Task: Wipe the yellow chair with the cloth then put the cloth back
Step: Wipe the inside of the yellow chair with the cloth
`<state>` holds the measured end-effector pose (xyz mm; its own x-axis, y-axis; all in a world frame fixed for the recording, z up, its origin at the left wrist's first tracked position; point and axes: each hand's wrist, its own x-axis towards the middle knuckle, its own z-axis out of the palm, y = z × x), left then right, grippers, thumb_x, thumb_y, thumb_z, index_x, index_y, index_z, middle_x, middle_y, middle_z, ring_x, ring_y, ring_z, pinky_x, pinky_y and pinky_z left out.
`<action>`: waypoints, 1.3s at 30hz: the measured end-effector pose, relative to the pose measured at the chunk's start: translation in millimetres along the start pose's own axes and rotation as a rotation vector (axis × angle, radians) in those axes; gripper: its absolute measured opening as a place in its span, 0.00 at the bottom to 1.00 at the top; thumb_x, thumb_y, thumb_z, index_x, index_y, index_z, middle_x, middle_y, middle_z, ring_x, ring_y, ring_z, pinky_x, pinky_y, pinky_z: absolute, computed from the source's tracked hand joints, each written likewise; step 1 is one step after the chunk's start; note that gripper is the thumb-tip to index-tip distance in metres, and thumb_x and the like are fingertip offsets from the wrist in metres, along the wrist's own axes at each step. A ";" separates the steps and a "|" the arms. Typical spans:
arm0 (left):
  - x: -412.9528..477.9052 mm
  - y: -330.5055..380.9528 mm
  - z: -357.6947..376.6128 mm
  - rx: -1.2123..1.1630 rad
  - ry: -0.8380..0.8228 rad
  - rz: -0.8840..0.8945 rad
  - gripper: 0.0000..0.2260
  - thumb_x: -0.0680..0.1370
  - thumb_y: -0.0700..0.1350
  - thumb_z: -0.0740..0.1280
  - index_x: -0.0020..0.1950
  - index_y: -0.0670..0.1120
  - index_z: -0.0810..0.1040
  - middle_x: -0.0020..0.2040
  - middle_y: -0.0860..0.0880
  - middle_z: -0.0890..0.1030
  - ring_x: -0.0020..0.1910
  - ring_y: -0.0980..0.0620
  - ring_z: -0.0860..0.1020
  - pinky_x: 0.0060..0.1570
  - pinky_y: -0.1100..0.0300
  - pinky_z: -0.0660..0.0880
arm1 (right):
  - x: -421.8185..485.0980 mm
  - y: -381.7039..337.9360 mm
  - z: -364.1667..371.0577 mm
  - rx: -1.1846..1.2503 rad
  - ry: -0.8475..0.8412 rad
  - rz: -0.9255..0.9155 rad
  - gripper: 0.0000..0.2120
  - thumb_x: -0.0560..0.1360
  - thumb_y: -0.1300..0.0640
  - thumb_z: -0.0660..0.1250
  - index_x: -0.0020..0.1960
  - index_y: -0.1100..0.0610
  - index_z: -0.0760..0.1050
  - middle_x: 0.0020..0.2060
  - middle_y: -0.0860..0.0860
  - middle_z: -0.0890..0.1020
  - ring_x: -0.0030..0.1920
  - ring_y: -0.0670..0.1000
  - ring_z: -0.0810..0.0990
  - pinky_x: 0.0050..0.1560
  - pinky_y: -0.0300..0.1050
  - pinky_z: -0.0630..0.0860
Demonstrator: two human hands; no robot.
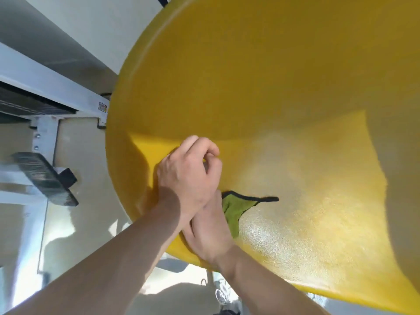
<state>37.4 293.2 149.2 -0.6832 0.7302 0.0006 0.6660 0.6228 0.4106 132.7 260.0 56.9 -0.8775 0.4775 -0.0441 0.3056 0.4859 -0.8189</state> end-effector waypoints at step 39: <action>-66.2 24.8 52.8 0.061 -0.439 -0.087 0.04 0.76 0.49 0.62 0.46 0.56 0.76 0.50 0.52 0.77 0.51 0.46 0.78 0.56 0.47 0.74 | -25.2 40.9 15.6 0.074 0.225 0.612 0.21 0.75 0.44 0.54 0.65 0.48 0.70 0.64 0.56 0.73 0.59 0.62 0.71 0.59 0.59 0.72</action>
<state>114.9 275.1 111.2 -0.5544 0.7161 -0.4242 0.6369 0.6931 0.3377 161.6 256.4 15.6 -0.4518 0.7970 -0.4008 0.6920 0.0295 -0.7213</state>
